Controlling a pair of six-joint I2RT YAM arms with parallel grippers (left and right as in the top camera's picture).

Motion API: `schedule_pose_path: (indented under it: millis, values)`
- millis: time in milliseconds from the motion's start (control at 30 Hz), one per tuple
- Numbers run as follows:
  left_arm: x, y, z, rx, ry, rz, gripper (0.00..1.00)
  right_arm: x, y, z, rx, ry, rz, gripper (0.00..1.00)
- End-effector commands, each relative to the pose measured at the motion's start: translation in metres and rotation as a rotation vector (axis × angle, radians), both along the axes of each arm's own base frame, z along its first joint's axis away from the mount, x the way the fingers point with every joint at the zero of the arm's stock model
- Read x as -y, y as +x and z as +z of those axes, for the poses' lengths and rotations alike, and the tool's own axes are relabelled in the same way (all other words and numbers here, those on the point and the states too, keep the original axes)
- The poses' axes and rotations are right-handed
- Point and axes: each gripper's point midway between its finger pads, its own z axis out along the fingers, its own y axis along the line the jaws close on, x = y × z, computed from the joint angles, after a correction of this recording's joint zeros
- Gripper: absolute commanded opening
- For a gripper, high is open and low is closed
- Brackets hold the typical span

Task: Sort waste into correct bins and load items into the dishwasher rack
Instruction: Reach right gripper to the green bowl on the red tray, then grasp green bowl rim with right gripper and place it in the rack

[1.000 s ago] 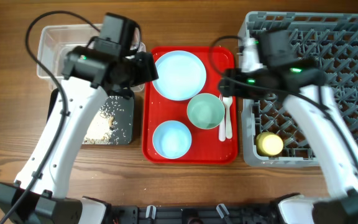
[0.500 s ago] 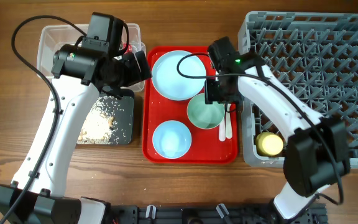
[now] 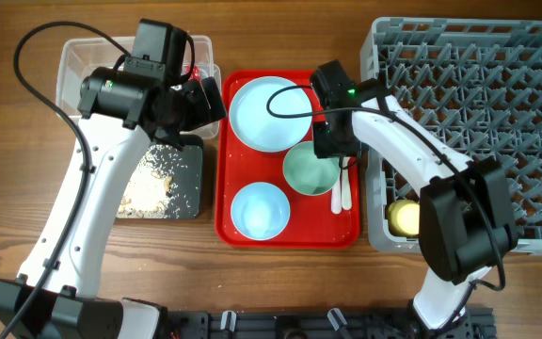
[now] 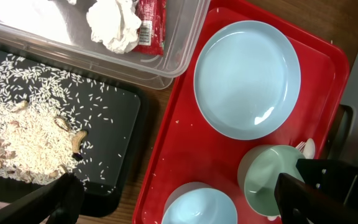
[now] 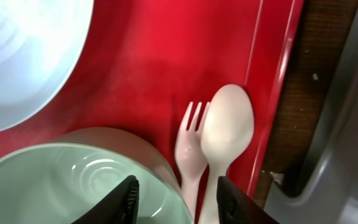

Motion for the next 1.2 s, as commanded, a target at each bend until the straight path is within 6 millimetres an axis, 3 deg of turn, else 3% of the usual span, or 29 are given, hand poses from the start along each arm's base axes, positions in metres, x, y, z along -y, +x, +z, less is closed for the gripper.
schedule_pose_path:
  millis: [0, 200, 400, 467, 600, 733, 867, 1000, 1167]
  values:
    - [-0.004, 0.002, 0.006, 0.021, 0.012, 0.007, 1.0, 0.01, -0.001, -0.008, -0.017, -0.033, 0.021, 0.42]
    - [-0.004, 0.002, 0.006, 0.021, 0.012, 0.007, 1.0, 0.011, -0.006, -0.015, -0.03, -0.029, 0.024, 0.42]
    - [-0.004, 0.002, 0.006, 0.021, 0.012, 0.007, 1.0, 0.008, -0.015, -0.03, -0.053, 0.005, 0.023, 0.35]
    - [-0.004, 0.002, 0.006, 0.021, 0.013, 0.007, 1.0, 0.008, -0.016, -0.03, -0.054, 0.005, 0.024, 0.29]
    - [-0.004, 0.002, 0.006, 0.021, 0.012, 0.007, 1.0, 0.007, -0.015, -0.028, -0.051, 0.012, 0.019, 0.06]
    - [-0.004, 0.002, 0.006, 0.021, 0.012, 0.007, 1.0, 0.005, -0.012, -0.016, -0.021, 0.027, 0.016, 0.04]
    - [-0.004, 0.002, 0.006, 0.021, 0.013, 0.007, 1.0, 0.009, -0.006, 0.016, 0.043, 0.055, -0.014, 0.04]
    - [-0.004, 0.002, 0.006, 0.021, 0.012, 0.007, 1.0, 0.027, 0.0, 0.064, 0.142, 0.081, -0.061, 0.04]
    - [-0.004, 0.002, 0.006, 0.021, 0.013, 0.007, 1.0, 0.081, 0.002, 0.131, 0.346, 0.011, -0.196, 0.04]
